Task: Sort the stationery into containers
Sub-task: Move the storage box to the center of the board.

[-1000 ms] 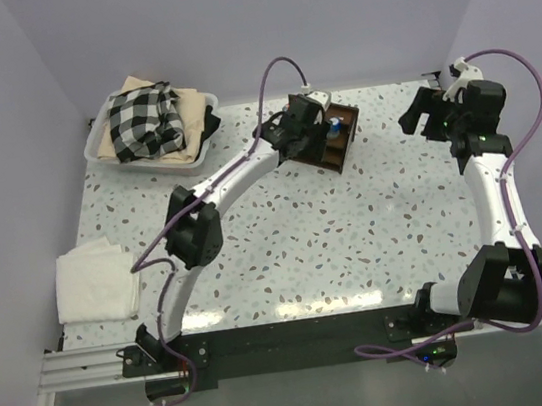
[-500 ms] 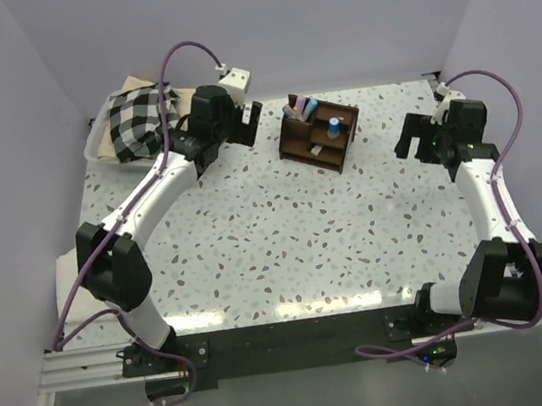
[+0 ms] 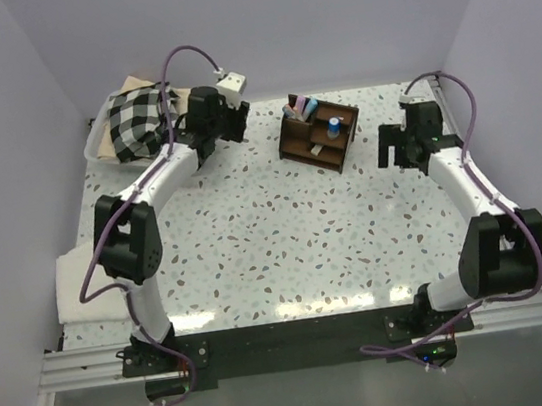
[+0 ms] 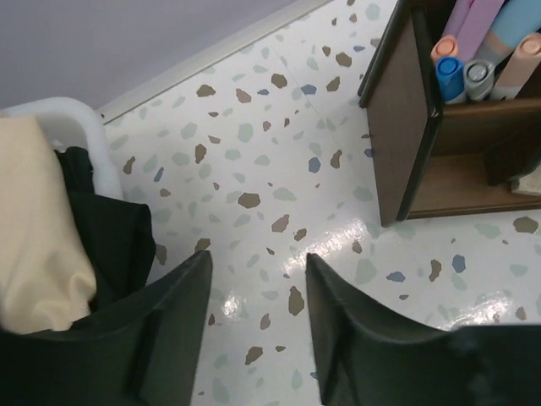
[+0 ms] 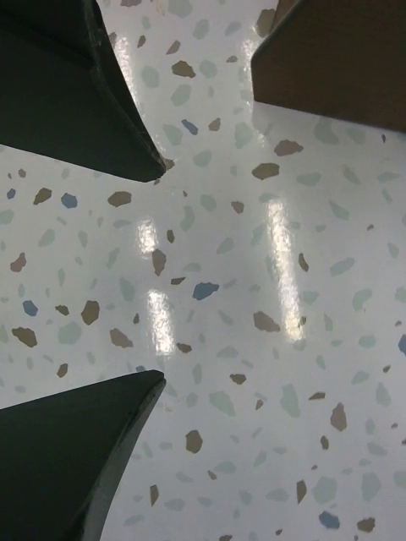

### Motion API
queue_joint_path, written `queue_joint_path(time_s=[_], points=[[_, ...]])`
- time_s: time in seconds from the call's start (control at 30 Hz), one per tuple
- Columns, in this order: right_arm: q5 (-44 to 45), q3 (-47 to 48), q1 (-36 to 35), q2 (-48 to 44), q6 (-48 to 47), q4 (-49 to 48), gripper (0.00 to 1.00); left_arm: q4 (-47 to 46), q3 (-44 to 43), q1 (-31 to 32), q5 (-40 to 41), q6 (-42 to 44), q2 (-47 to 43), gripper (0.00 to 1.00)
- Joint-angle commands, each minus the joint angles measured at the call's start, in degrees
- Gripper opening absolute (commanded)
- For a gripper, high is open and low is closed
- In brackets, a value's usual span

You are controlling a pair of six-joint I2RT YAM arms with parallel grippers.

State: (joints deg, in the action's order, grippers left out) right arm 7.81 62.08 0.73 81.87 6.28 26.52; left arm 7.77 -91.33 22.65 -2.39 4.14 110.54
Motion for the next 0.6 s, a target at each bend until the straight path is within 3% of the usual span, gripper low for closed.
queue_joint_path(time_s=[0.0,0.1,0.13,0.33,0.57], points=[[0.9,7.4,-3.7,7.9,-0.3,-2.3,0.99,-6.3,-3.6,-0.9,-6.4,-1.2,5.4,0.32],[4.6,14.4,-4.0,16.5,1.4,-2.7,0.99,-9.3,-5.7,-0.9,-8.1,-1.5,8.7,0.04],[5.1,18.7,-4.0,19.0,1.7,-2.6,0.99,-9.7,-6.6,-0.9,-9.1,-1.6,9.7,0.01],[6.5,32.9,-4.0,31.0,0.9,-0.9,0.99,-12.8,-11.4,-1.1,-14.3,-3.6,16.5,0.00],[7.7,39.8,-4.7,36.9,0.7,-2.3,0.99,-14.6,-14.5,-0.5,-19.5,-5.6,21.5,0.00]])
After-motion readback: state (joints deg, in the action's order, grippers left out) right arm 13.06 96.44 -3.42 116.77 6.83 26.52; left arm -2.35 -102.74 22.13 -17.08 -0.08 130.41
